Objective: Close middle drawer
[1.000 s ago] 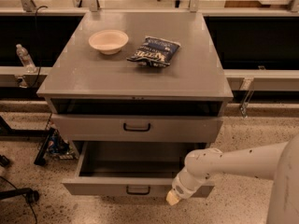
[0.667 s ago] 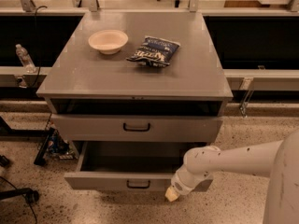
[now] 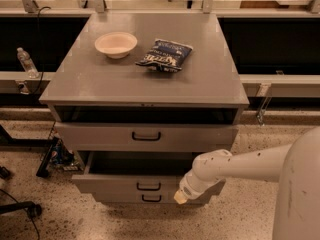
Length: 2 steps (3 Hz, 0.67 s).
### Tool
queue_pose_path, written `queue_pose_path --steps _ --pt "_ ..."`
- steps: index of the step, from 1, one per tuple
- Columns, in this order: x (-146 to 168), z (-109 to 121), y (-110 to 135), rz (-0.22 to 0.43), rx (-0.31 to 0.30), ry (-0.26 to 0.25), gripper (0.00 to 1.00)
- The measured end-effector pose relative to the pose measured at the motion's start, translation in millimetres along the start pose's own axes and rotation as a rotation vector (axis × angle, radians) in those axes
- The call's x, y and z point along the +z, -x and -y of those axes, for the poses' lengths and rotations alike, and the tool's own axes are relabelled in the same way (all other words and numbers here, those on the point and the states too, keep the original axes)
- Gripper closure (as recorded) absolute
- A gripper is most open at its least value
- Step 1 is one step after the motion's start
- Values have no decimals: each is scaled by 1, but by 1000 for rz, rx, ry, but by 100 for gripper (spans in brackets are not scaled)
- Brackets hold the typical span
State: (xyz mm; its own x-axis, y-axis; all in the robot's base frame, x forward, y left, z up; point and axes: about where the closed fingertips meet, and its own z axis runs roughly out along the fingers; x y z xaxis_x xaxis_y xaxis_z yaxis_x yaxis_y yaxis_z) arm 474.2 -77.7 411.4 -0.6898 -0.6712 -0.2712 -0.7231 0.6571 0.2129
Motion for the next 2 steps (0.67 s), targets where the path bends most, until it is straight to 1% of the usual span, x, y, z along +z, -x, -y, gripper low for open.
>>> queue_pose_path --steps 1,2 --pt "-5 28 34 73 -19 -78 100" --pt "-5 28 34 73 -19 -78 100"
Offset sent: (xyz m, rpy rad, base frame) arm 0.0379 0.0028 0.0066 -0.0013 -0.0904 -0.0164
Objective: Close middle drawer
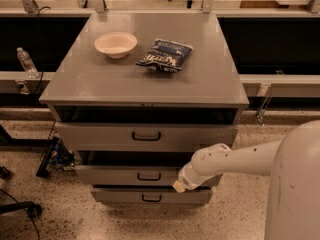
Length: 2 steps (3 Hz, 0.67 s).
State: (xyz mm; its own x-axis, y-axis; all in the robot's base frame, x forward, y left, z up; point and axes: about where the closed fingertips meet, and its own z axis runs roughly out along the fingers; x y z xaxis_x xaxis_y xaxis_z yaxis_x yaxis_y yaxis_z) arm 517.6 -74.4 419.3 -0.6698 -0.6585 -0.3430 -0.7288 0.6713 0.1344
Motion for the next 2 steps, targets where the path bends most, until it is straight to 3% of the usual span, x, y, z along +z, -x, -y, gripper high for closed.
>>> queue_pose_path --steps 2 --pt "-1 35 10 59 -5 -103 100"
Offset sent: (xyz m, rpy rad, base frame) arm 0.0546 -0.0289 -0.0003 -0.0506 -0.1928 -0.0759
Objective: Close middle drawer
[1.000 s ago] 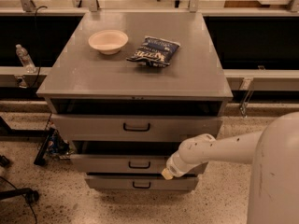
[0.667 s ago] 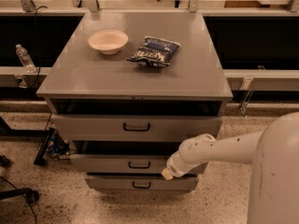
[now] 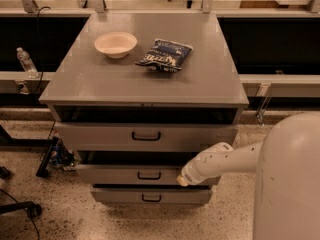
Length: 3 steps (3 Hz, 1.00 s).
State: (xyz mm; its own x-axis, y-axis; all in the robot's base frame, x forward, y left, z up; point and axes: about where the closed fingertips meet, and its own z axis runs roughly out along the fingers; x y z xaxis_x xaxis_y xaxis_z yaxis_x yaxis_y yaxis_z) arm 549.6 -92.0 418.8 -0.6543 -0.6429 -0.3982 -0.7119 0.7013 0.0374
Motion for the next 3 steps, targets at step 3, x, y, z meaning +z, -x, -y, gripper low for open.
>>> queue_pose_path --steps 3 --pt "0 25 6 33 -3 -62 100"
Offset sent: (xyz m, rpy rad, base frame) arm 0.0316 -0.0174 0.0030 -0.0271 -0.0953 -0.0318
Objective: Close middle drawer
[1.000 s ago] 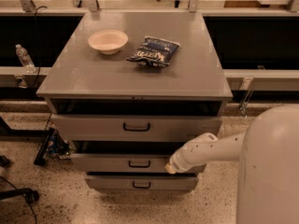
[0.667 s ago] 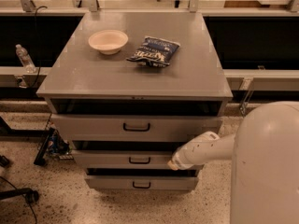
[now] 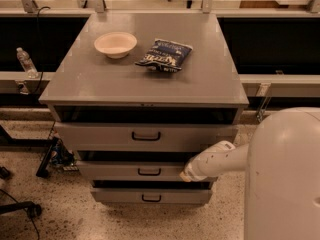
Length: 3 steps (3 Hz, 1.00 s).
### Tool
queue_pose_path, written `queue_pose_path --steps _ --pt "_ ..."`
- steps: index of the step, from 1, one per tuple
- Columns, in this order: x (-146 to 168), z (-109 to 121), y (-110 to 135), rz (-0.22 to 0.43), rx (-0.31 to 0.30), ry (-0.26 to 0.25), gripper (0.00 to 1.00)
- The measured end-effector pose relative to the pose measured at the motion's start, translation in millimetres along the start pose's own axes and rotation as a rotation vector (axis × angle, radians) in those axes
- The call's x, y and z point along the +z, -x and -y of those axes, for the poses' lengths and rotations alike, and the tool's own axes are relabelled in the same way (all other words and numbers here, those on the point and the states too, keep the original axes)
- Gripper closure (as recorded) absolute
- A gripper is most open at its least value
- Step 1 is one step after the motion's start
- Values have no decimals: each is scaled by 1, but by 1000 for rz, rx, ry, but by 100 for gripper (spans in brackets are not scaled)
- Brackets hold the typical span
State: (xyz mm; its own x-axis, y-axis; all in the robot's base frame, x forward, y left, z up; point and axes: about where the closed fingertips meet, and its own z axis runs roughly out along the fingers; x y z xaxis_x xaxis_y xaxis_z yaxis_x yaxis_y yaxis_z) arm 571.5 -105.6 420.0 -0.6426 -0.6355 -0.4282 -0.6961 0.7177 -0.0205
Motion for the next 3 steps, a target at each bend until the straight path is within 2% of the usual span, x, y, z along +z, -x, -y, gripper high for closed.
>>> queue_pose_path --steps 3 --pt "-39 -7 -84 -157 178 36 100"
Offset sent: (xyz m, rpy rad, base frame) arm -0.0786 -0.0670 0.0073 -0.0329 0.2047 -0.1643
